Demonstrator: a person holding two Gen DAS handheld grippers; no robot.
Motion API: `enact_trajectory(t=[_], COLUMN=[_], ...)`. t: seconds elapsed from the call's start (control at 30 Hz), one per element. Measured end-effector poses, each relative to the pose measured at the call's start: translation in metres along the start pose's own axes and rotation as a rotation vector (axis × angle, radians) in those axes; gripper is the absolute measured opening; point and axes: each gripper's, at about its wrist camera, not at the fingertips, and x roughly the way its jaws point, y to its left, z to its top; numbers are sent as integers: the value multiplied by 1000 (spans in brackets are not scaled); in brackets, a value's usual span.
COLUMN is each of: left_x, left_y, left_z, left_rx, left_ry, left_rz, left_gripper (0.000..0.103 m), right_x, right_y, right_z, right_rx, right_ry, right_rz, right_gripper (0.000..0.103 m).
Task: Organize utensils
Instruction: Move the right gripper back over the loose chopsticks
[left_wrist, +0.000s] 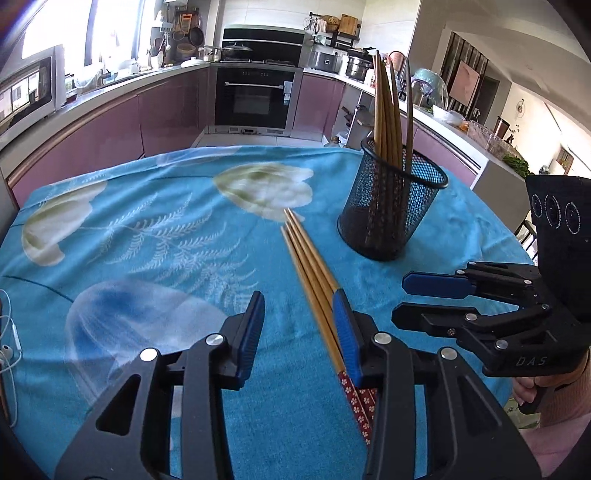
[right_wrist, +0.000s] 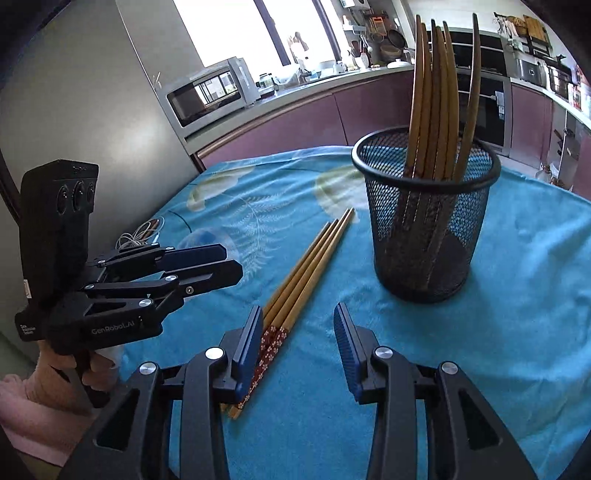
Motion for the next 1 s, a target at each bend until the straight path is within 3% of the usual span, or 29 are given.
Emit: enact_trajectory(t=[0.47,1.0], left_x=[11,13], left_y=[0,-10], left_z=[-27,-32], left_rx=[-19,28], left_ry=[52,63], left_rz=[-9,-17], left_gripper=[40,40], right_x=[22,22], right_y=[16,19], right_z=[-13,-15], right_rx=[-29,-59], right_ry=[48,54], right_rz=[-64,-117], right_gripper=[37,31])
